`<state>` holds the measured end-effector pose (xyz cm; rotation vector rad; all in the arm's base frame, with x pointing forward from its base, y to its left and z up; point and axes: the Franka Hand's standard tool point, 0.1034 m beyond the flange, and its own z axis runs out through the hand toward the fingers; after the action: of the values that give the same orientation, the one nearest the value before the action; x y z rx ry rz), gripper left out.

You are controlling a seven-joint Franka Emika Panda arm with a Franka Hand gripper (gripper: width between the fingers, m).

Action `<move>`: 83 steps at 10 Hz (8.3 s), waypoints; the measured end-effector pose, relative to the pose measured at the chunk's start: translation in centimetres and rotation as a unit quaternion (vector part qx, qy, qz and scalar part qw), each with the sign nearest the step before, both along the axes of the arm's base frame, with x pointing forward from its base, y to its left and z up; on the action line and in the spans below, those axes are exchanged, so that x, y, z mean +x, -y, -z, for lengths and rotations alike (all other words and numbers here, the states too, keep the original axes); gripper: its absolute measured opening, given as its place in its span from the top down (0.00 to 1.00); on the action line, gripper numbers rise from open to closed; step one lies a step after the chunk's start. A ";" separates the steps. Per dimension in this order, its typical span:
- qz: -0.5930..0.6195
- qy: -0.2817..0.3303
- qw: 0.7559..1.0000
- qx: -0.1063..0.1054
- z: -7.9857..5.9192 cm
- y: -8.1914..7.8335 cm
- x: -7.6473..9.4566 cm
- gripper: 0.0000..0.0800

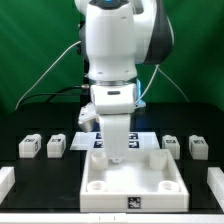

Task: Assemble one leg

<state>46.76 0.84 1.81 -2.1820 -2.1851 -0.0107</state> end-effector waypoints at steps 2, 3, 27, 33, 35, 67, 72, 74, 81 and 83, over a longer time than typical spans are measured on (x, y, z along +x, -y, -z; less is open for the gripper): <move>0.008 0.007 1.000 0.011 0.6 -3.4 2.8 0.92; 0.016 -0.008 1.000 0.008 1.0 -3.7 2.8 0.92; 0.567 -0.054 0.822 -0.015 -5.1 -11.9 0.0 0.19; 0.715 -0.110 0.689 -0.052 -3.3 -16.1 -3.2 0.19; 0.672 -0.198 0.698 -0.150 -3.1 -15.6 -4.5 0.19; 0.650 -0.309 0.628 -0.296 0.9 -17.0 -8.2 0.19; 0.650 -0.309 0.629 -0.296 0.9 -17.0 -8.2 0.64; 0.650 -0.309 0.629 -0.296 0.9 -17.0 -8.2 0.64; 0.621 -0.297 0.680 -0.254 -5.5 -14.8 -2.7 0.64; 0.640 -0.251 0.702 -0.187 -9.6 -12.6 1.2 0.64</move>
Offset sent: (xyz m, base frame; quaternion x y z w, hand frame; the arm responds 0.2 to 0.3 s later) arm 0.0470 0.0289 -0.0117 -0.0124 -0.0014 0.0064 0.9999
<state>47.94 13.42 11.41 -2.8847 -0.1146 0.8760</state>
